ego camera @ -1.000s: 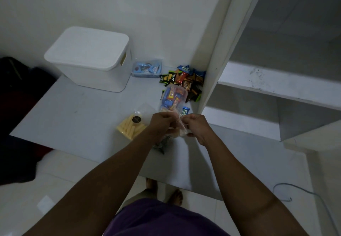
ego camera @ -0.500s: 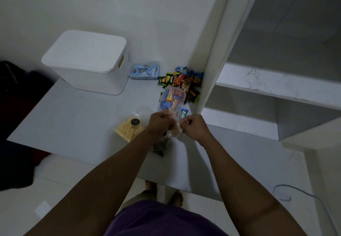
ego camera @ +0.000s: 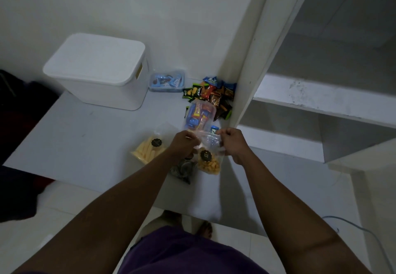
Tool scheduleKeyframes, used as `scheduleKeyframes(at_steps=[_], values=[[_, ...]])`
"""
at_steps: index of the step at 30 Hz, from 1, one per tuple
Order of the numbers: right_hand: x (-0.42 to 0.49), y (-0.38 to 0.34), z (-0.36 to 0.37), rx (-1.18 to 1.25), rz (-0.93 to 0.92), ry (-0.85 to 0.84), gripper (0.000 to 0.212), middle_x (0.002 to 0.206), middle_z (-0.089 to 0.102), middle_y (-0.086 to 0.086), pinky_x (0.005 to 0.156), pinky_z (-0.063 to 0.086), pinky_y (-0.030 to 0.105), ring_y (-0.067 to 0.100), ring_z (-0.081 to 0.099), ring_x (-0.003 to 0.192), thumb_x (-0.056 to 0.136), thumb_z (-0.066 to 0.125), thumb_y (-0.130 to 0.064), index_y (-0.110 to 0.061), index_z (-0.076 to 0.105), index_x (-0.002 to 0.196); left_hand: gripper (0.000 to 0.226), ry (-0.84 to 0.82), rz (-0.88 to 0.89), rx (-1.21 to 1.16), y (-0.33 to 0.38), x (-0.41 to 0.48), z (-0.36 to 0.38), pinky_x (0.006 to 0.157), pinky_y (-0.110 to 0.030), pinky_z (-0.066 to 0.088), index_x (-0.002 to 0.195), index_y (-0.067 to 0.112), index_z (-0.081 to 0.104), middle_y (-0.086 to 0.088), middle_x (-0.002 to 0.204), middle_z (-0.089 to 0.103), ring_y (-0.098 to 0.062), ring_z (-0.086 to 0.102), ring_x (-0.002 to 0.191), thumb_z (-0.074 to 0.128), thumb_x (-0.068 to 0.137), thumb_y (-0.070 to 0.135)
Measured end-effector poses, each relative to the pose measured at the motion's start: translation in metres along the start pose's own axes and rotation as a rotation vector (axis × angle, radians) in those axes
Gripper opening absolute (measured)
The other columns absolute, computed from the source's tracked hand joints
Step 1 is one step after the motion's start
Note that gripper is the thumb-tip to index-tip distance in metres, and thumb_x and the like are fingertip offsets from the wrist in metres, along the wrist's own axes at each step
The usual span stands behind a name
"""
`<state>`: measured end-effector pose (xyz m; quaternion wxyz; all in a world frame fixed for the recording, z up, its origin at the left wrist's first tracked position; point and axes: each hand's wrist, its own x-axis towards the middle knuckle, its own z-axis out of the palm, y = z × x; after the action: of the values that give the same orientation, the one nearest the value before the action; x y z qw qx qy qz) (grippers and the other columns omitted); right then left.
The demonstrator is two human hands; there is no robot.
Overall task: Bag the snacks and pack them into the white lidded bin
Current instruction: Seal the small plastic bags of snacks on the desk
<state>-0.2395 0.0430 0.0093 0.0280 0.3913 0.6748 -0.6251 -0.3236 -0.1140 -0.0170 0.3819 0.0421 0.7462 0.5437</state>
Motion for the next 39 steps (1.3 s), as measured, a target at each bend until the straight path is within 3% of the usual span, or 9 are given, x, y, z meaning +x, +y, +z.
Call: scheduleKeyframes(at_steps=[6,9,11,16,20,25,34,37,39], values=[[0.021,0.007,0.022,-0.154,-0.003,0.153,0.019,0.107,0.066,0.013,0.073,0.059,0.046,0.031,0.065,0.091,0.096,0.049,-0.01,-0.014,0.066,0.102,0.021,0.086,-0.084,0.131,-0.02,0.032,-0.004,0.078,-0.05,0.06,0.101,0.006,0.064,-0.017,0.096,0.069,-0.035,0.071,0.084,0.071,0.083,0.016],[0.037,-0.005,0.026,-0.305,-0.121,0.175,0.023,0.102,0.062,0.005,0.077,0.049,0.028,0.02,0.058,0.092,0.096,0.046,-0.003,-0.002,0.065,0.11,0.031,0.126,-0.035,0.233,-0.011,0.054,-0.015,0.076,-0.039,0.059,0.102,0.008,0.067,-0.012,0.094,0.071,-0.028,0.07,0.083,0.071,0.078,0.027],[0.051,-0.019,0.031,-0.353,-0.172,0.177,0.022,0.098,0.057,0.004,0.067,0.041,0.012,0.015,0.054,0.091,0.096,0.047,0.0,0.002,0.064,0.111,0.041,0.151,-0.015,0.264,0.001,0.073,-0.025,0.077,-0.041,0.057,0.108,0.008,0.064,-0.012,0.1,0.07,-0.029,0.069,0.087,0.073,0.075,0.032],[0.115,-0.047,0.05,-0.273,-0.127,0.132,0.015,0.09,0.062,-0.001,0.063,0.046,0.017,0.016,0.061,0.083,0.093,0.053,-0.005,-0.016,0.063,0.097,0.038,0.181,0.056,0.391,0.04,0.142,-0.044,0.078,-0.03,0.05,0.115,0.01,0.063,-0.006,0.108,0.065,-0.022,0.064,0.095,0.071,0.082,0.026],[0.164,-0.061,0.053,-0.226,-0.058,0.235,0.012,0.092,0.061,0.002,0.068,0.044,0.015,0.012,0.057,0.081,0.094,0.051,-0.005,-0.011,0.06,0.1,0.021,0.135,0.252,0.594,0.078,0.202,-0.044,0.07,-0.026,0.041,0.085,0.006,0.064,-0.004,0.085,0.063,-0.026,0.065,0.088,0.062,0.08,0.027],[0.216,-0.052,0.052,-0.271,0.051,0.383,0.027,0.119,0.063,0.013,0.082,0.049,0.033,0.026,0.061,0.104,0.097,0.051,-0.026,-0.011,0.063,0.115,0.046,0.083,0.407,0.687,0.113,0.267,-0.034,0.084,-0.039,0.052,0.113,0.004,0.062,-0.016,0.106,0.068,-0.031,0.063,0.097,0.05,0.08,0.034],[0.234,-0.037,0.052,-0.293,0.07,0.394,0.045,0.131,0.059,0.005,0.097,0.047,0.04,0.027,0.056,0.117,0.09,0.057,-0.047,-0.024,0.054,0.129,0.043,0.015,0.182,0.918,0.122,0.323,-0.022,0.092,-0.04,0.047,0.12,0.01,0.05,-0.014,0.12,0.061,-0.034,0.058,0.11,0.061,0.084,0.03],[0.23,-0.038,0.052,-0.262,0.06,0.345,0.06,0.143,0.048,0.009,0.095,0.036,0.032,0.029,0.047,0.128,0.092,0.058,-0.033,-0.023,0.035,0.146,0.032,0.041,0.119,0.812,0.131,0.325,-0.019,0.074,-0.029,0.045,0.098,0.008,0.057,-0.011,0.102,0.062,-0.027,0.062,0.098,0.073,0.08,0.029],[0.226,-0.041,0.052,-0.196,0.048,0.301,0.067,0.146,0.045,0.009,0.092,0.031,0.028,0.028,0.045,0.131,0.093,0.058,-0.026,-0.022,0.025,0.151,0.041,0.001,0.046,0.735,0.137,0.326,-0.017,0.068,-0.027,0.045,0.1,0.002,0.06,-0.01,0.099,0.062,-0.024,0.062,0.091,0.081,0.076,0.027]])
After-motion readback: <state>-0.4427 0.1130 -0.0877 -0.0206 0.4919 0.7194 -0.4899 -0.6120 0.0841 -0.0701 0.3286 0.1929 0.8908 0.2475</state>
